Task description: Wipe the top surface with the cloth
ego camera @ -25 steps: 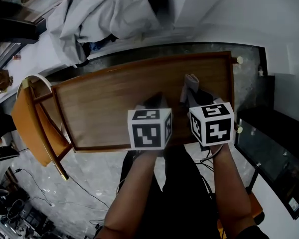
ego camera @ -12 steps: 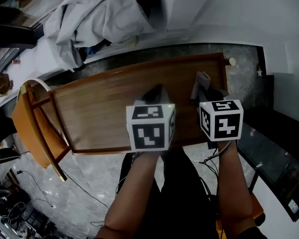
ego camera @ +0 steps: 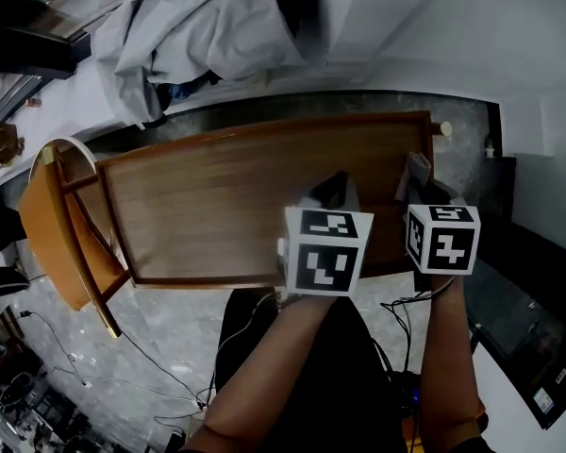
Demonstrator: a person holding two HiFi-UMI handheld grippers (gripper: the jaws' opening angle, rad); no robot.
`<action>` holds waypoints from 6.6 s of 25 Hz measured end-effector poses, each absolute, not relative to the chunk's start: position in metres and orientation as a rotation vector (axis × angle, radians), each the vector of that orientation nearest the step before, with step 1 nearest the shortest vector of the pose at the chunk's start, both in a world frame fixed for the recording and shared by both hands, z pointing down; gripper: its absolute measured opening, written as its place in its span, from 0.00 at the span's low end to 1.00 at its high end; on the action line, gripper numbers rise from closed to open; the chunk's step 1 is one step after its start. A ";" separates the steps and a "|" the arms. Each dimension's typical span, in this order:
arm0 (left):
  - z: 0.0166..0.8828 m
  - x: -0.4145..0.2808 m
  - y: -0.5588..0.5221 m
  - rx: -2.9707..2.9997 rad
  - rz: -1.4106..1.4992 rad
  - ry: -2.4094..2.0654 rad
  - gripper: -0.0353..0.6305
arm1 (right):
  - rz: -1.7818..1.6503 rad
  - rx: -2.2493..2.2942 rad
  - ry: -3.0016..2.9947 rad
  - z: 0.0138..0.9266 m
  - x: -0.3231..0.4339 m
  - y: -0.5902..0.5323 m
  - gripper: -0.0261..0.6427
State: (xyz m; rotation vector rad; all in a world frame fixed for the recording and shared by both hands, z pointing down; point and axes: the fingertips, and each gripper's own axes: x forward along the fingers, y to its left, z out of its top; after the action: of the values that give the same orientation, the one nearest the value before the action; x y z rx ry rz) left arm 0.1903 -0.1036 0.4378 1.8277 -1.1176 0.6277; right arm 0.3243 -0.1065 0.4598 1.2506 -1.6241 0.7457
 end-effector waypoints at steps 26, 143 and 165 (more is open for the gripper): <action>0.355 -0.171 0.000 1.658 0.458 -1.500 0.07 | 0.876 0.854 -2.202 0.441 -0.123 -0.013 0.09; 0.406 0.117 -0.012 1.838 0.616 -1.185 0.07 | 0.739 1.348 -1.797 0.438 0.249 -0.042 0.09; 0.321 -0.186 0.079 1.795 0.495 -1.491 0.07 | 0.880 0.755 -2.278 0.456 -0.189 0.079 0.09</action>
State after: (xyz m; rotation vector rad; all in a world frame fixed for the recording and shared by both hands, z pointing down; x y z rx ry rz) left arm -0.1859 0.0790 0.3210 1.7949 -1.4911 0.4948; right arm -0.1893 0.0791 0.4560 0.7555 -2.2780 0.8799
